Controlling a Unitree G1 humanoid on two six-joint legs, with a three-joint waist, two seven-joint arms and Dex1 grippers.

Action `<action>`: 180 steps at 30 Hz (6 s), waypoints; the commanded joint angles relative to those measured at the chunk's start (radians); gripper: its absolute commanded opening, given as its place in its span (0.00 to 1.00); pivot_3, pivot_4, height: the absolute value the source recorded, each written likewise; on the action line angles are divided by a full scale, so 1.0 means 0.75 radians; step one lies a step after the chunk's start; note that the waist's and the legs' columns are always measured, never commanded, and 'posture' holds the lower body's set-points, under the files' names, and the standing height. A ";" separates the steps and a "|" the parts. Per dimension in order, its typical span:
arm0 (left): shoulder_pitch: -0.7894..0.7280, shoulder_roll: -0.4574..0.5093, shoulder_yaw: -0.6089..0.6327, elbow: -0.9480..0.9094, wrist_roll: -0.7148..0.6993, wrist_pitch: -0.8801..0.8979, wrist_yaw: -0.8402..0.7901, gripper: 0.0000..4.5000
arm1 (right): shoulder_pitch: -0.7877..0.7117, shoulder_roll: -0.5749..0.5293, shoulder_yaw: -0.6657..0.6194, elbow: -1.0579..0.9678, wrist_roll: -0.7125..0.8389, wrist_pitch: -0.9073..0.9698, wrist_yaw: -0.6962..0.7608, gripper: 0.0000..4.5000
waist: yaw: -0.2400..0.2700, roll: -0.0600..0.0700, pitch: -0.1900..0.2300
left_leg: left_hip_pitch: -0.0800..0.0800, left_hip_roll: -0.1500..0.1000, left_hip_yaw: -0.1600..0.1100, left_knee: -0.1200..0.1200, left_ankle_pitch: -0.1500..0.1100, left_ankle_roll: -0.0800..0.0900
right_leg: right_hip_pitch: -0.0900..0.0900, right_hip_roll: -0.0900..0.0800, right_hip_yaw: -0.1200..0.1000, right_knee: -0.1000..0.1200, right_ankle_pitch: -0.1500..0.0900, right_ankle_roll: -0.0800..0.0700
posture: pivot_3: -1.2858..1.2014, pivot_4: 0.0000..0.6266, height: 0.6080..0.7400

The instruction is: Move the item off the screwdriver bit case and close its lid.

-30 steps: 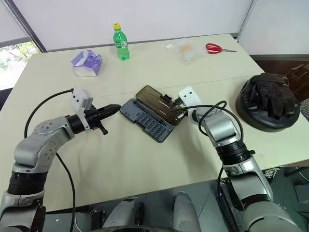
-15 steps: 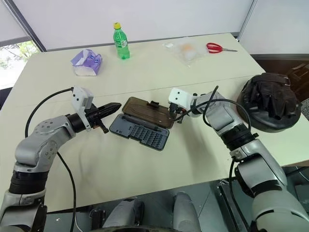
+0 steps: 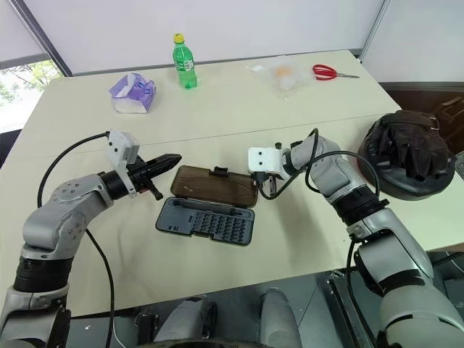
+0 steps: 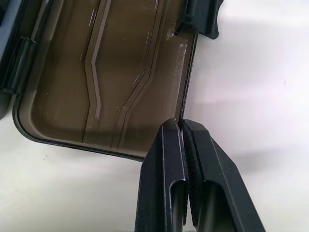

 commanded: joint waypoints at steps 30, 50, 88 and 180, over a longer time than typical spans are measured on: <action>0.006 -0.003 0.039 -0.052 -0.014 -0.022 0.006 0.00 | -0.032 0.027 -0.025 0.121 -0.112 -0.683 0.068 0.01 | 0.001 0.000 0.000 | 0.000 0.000 0.000 0.001 0.000 0.000 | 0.001 0.000 0.000 0.000 0.000 0.000 | 0.52 0.24 1.00; 0.014 0.002 0.033 -0.054 -0.024 -0.011 -0.014 0.00 | 0.009 0.016 -0.059 0.068 -0.160 -0.576 0.026 0.77 | 0.004 0.000 0.000 | 0.000 0.000 -0.001 0.001 0.000 0.000 | 0.001 0.000 0.000 0.000 0.000 0.000 | 0.52 0.24 1.00; 0.555 0.323 -0.271 -0.272 0.039 -0.141 -0.544 0.00 | 0.341 0.223 -0.312 -0.705 0.264 0.528 -0.373 0.99 | 0.006 0.002 0.001 | 0.000 0.001 0.000 0.000 0.000 0.000 | 0.001 0.000 0.000 0.000 0.000 0.000 | 0.52 0.24 1.00; 0.076 0.082 0.220 0.217 -0.285 0.145 -0.039 0.00 | 0.188 0.133 -0.141 -0.522 -0.125 -0.084 -0.105 0.00 | 0.001 0.011 -0.006 | 0.020 0.002 0.000 -0.019 0.002 -0.004 | 0.012 0.001 -0.001 -0.006 0.000 -0.001 | 0.52 0.24 1.00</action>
